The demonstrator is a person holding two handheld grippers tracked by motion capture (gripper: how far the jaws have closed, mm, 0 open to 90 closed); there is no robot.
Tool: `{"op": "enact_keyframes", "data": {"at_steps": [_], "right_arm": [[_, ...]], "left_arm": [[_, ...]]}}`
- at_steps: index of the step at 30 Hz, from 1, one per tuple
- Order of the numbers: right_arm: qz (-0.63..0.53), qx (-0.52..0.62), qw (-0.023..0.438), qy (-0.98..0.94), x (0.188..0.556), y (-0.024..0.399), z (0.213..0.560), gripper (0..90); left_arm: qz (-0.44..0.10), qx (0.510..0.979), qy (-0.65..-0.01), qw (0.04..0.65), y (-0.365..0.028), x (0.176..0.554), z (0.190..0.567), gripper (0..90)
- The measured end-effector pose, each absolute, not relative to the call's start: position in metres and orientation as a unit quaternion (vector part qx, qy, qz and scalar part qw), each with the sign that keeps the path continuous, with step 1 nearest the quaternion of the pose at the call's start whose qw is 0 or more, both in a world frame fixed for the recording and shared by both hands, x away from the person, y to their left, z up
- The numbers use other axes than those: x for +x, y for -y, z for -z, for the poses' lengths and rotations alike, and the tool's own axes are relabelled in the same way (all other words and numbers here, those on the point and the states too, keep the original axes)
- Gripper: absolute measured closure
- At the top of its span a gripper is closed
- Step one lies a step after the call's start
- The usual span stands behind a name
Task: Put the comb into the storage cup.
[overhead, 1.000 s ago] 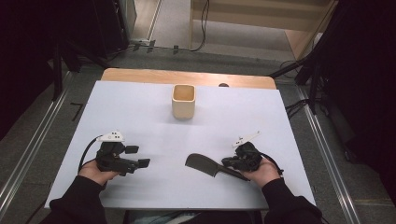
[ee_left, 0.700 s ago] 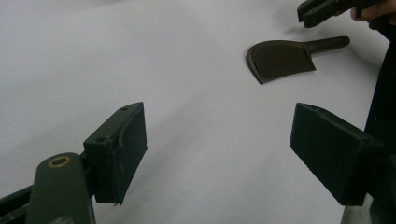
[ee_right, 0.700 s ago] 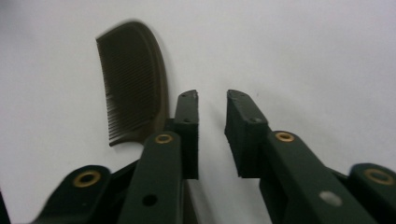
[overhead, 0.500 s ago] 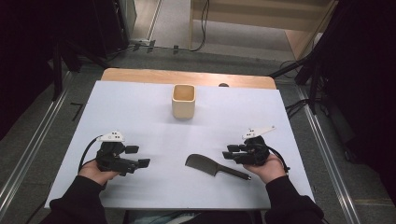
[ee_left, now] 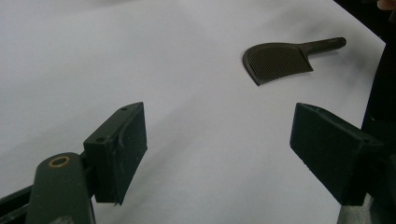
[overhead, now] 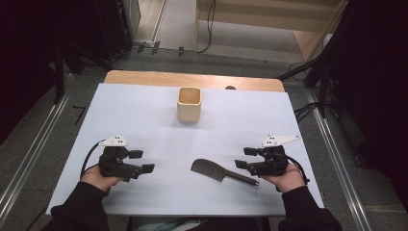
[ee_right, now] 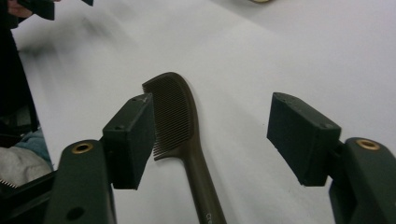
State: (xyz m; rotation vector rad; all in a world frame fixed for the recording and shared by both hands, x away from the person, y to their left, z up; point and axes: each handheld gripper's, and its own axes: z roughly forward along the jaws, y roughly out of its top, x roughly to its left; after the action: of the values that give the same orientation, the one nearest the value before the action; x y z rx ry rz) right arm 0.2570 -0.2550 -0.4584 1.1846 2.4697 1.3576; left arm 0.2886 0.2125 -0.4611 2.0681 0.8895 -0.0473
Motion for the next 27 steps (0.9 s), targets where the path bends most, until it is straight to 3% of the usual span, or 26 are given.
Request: {"op": "enact_keyframes", "data": {"at_steps": [8, 27], "right_arm": [[-0.468, 0.385, 0.049, -0.794, 0.241, 0.265, 0.461, 24.1], [-0.469, 0.376, 0.045, -0.798, 0.243, 0.269, 0.466, 23.2]], "left_arm": [[0.019, 0.828, -0.355, 0.433, -0.213, 0.287, 0.460, 19.2], [0.016, 0.828, -0.357, 0.431, -0.214, 0.286, 0.461, 19.3]]}}
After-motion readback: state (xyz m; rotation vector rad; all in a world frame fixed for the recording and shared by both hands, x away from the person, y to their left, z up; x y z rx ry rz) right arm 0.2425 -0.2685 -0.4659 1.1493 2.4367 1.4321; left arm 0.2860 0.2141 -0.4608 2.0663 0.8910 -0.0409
